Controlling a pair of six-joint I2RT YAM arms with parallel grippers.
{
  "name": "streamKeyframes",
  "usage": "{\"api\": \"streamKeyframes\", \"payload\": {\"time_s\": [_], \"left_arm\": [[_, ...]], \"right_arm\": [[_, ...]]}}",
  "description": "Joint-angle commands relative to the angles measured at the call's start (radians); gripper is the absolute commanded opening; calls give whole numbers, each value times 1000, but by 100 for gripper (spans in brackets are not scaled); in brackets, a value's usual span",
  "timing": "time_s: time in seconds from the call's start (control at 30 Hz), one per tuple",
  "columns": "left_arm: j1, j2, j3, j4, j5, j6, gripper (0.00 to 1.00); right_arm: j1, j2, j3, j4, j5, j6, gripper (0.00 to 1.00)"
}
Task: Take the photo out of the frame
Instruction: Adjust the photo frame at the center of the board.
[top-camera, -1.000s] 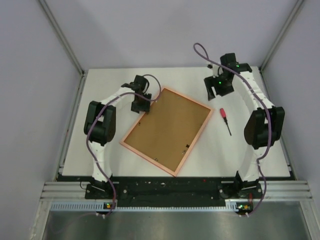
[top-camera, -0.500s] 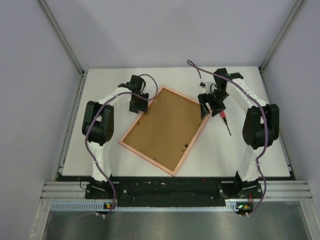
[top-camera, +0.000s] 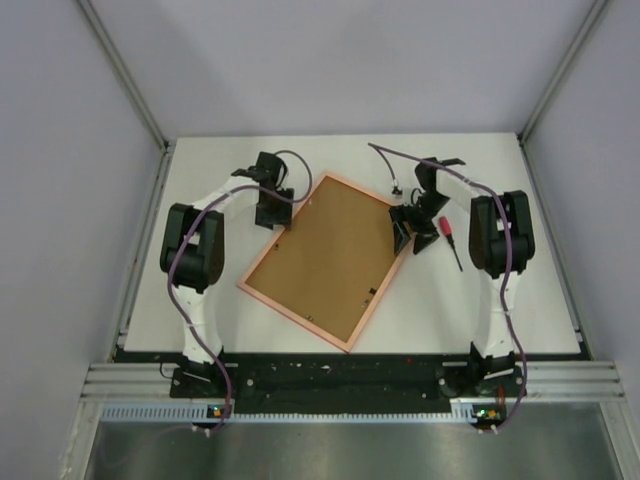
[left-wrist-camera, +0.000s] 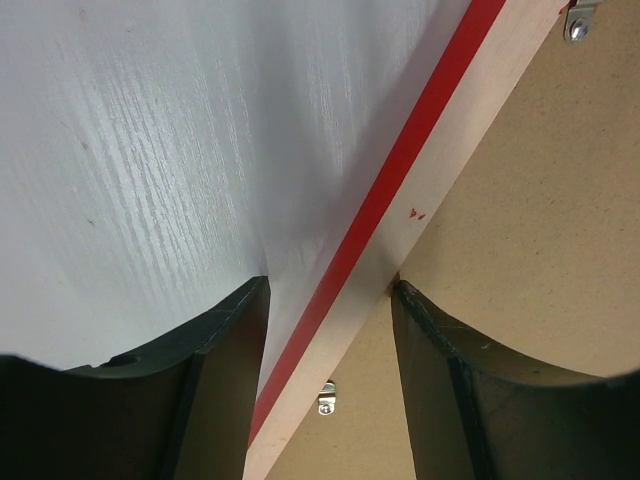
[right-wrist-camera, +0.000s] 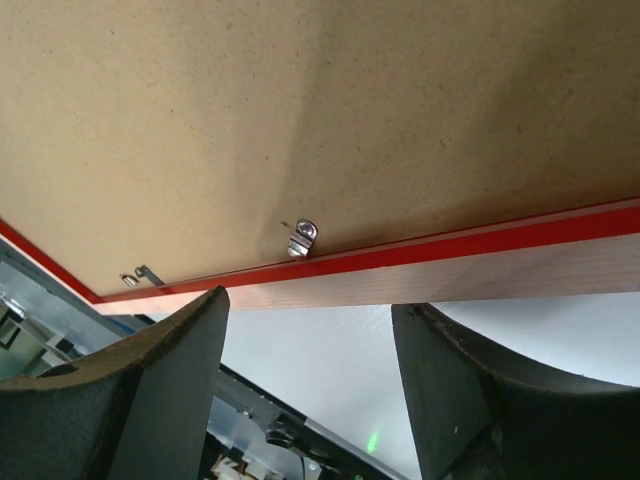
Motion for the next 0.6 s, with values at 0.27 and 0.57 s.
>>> {"api": "streamKeyframes", "payload": {"time_s": [0.27,0.57], "left_arm": [[8,-34,-18,-12,107,35,57],[10,-28,-33,-18,212,46,57]], "right_arm": [[0,144,373,-4,-103,21,65],[44,366,758,-21,-41,29,65]]}}
